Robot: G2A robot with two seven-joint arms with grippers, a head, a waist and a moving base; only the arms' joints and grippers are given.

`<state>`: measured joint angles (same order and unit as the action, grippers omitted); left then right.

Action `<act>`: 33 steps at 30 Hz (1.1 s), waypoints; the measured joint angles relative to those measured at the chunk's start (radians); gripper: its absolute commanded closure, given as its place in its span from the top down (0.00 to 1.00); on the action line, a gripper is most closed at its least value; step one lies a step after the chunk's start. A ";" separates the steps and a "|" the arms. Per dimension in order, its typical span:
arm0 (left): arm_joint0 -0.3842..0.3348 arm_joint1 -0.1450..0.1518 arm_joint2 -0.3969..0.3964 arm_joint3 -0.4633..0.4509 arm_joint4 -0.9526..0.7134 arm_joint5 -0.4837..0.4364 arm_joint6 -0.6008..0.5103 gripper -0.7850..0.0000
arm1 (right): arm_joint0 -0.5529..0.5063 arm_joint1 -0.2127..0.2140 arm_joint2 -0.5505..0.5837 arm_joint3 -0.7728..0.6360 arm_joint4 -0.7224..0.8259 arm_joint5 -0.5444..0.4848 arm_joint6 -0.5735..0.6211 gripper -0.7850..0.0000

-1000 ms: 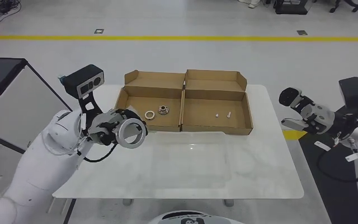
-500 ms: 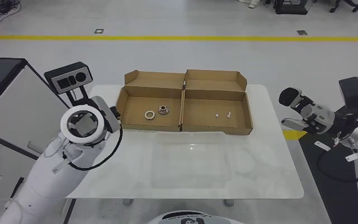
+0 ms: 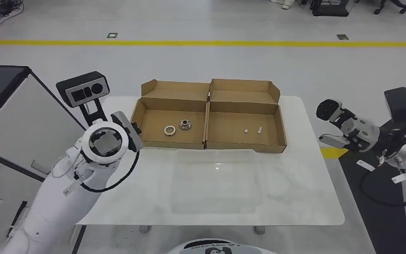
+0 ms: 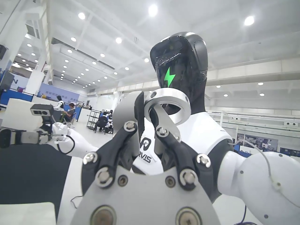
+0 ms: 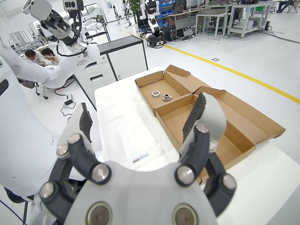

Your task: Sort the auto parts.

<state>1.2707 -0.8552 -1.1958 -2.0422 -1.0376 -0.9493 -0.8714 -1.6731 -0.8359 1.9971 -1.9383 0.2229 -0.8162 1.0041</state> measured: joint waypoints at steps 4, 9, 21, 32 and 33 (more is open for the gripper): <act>0.012 -0.001 -0.020 0.016 0.068 0.031 -0.031 0.00 | 0.000 0.000 0.000 0.000 0.000 0.000 0.000 1.00; 0.023 -0.005 -0.035 0.016 0.076 0.043 -0.043 0.00 | 0.000 0.000 0.000 0.000 0.000 0.000 0.000 1.00; 0.048 -0.026 -0.070 -0.021 -0.095 0.063 -0.063 0.00 | 0.000 0.000 0.000 0.000 0.000 0.000 0.000 1.00; 0.060 -0.059 -0.138 -0.001 -0.088 0.137 -0.137 0.00 | 0.000 0.000 0.000 0.000 0.000 0.000 0.000 1.00; 0.061 -0.060 -0.143 0.003 -0.073 0.144 -0.144 0.00 | 0.000 0.000 0.000 0.000 0.000 0.000 0.000 1.00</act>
<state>1.3312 -0.9157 -1.3391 -2.0397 -1.1106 -0.8054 -1.0154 -1.6731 -0.8359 1.9971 -1.9383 0.2229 -0.8162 1.0041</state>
